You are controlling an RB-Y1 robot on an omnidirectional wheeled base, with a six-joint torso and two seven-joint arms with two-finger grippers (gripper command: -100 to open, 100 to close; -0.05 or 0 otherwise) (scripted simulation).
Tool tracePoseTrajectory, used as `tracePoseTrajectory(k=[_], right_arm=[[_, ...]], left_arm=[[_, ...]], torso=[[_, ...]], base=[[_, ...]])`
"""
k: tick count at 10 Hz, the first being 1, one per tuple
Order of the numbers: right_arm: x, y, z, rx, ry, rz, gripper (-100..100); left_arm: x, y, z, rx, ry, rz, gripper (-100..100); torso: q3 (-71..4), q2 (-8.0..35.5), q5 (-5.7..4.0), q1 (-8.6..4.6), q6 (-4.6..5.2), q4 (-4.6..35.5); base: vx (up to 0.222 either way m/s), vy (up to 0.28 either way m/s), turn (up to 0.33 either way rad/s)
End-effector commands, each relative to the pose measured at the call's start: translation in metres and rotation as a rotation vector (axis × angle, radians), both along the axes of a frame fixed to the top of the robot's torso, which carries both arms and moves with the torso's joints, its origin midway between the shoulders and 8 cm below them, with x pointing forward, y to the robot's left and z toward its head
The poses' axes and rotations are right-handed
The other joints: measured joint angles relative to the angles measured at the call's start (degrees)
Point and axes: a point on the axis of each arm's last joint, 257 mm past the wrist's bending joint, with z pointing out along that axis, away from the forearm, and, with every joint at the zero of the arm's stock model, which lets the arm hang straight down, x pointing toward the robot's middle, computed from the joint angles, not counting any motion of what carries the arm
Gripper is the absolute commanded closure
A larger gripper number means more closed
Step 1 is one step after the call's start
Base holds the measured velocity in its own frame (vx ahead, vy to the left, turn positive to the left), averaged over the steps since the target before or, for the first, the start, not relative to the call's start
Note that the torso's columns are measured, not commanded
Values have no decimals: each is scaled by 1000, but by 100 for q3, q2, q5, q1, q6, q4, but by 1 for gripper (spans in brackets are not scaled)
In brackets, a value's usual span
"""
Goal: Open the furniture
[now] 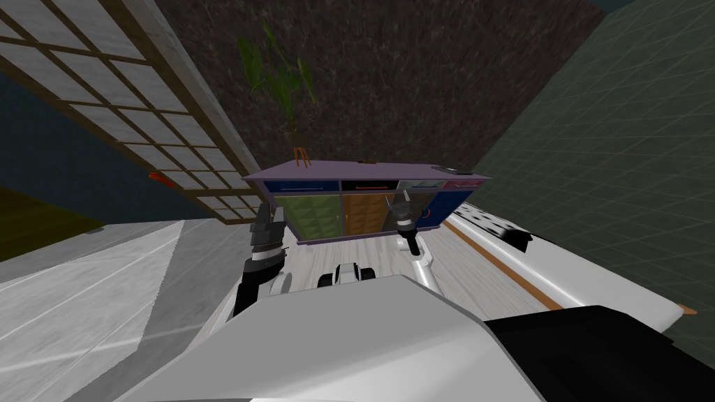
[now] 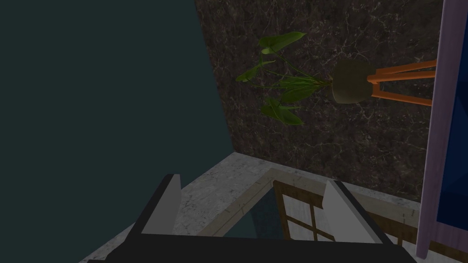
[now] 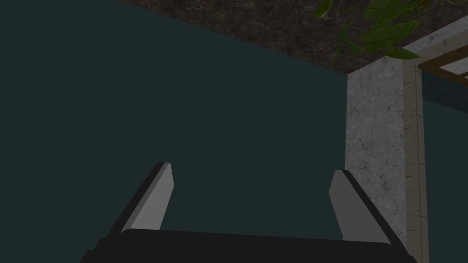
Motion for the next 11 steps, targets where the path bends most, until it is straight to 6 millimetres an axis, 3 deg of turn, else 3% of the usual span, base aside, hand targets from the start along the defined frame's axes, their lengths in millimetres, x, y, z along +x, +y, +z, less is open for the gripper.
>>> tracePoseTrajectory(k=[1, 11], right_arm=[[8, -5, -4, -61, -13, -64, -100], [29, -21, -17, -258, -48, -280, -100]], left_arm=[[0, 0, 0, 0, 0, 0, 0], [0, 0, 0, 0, 0, 0, 0]], torso=[[5, 9, -2, -7, 0, 2], [1, 1, -1, -4, 0, 0]], base=[[38, 44, 1], [39, 35, -1]])
